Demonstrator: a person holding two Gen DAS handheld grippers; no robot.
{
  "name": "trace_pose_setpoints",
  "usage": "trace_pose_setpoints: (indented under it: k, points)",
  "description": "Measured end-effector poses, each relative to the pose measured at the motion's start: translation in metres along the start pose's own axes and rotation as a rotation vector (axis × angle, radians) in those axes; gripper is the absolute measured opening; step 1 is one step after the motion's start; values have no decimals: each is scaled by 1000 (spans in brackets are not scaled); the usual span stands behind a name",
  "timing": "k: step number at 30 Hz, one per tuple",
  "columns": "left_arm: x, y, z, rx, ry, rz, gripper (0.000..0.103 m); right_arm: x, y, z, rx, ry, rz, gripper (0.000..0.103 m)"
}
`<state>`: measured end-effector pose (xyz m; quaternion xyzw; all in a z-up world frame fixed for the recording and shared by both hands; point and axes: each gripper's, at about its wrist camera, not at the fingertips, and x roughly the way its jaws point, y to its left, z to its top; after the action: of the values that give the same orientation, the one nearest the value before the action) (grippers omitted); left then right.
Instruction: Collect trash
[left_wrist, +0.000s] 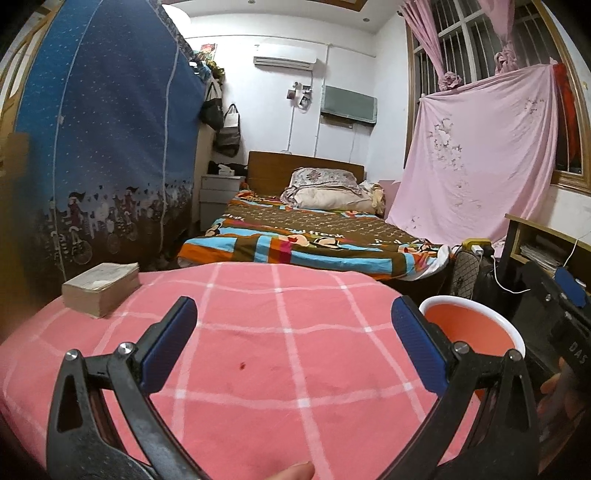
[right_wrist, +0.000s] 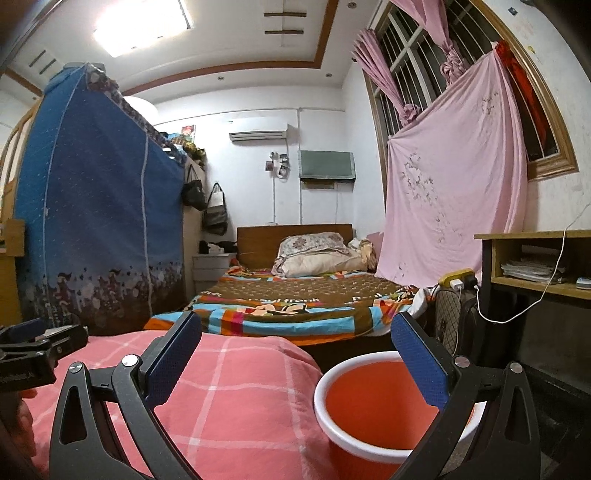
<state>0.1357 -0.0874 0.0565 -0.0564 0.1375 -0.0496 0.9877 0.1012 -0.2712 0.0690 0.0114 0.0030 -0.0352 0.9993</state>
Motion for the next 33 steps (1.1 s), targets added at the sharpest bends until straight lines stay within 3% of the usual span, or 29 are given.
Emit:
trace_pose_setpoints:
  k: [33]
  points:
    - [-77,52,-23,-4,-39,63,90,-82,55,-14,-49,-14,48,103]
